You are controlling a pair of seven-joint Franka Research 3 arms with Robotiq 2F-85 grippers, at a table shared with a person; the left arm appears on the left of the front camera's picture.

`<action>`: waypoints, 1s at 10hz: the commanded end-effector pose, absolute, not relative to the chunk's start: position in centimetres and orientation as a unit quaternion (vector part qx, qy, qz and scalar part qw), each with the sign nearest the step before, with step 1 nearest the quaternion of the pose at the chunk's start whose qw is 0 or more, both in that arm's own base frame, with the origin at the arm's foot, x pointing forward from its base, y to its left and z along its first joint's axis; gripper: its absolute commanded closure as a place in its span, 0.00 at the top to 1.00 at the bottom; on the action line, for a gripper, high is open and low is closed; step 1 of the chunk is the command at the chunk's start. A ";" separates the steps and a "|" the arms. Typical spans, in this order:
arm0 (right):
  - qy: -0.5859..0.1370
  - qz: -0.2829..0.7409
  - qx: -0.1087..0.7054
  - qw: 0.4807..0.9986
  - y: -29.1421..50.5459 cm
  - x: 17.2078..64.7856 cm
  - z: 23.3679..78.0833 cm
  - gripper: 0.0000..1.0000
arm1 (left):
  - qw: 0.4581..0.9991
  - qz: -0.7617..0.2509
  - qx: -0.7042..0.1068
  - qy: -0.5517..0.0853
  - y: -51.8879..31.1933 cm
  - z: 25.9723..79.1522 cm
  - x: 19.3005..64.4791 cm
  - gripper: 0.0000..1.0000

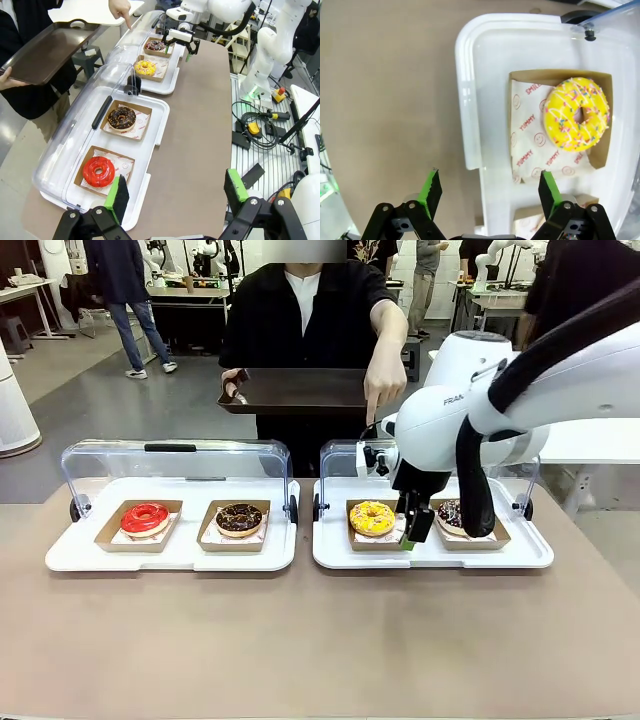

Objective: Provide the desired donut to the person.
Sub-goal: Pick up and lift the Paper togo box containing the Donut pointed at by the person.

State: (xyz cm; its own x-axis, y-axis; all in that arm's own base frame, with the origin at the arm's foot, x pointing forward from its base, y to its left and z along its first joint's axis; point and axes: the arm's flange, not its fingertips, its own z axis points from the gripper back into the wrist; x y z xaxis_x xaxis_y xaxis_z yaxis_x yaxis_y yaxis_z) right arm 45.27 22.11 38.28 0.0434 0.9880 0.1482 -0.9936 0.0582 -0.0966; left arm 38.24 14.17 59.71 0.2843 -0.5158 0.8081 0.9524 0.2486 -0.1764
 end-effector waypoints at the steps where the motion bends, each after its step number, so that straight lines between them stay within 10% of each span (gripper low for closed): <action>1: -0.081 0.700 0.003 0.709 22.4 46.8 37.1 1.00 | 0.721 -0.508 -0.346 -0.321 14.2 59.8 38.2 1.00; 10: -0.057 0.676 0.004 0.735 22.0 50.7 33.7 1.00 | 0.721 -0.508 -0.346 -0.321 14.2 59.8 38.2 1.00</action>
State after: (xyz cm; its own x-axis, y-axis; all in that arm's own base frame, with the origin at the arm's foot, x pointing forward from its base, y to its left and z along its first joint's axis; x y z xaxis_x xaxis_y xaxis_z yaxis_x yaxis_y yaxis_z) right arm 49.66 21.50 34.13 0.0622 0.9913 0.1158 -0.9961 0.0690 -0.0555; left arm 38.24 14.17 59.71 0.2844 -0.5158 0.8081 0.9524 0.2486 -0.1765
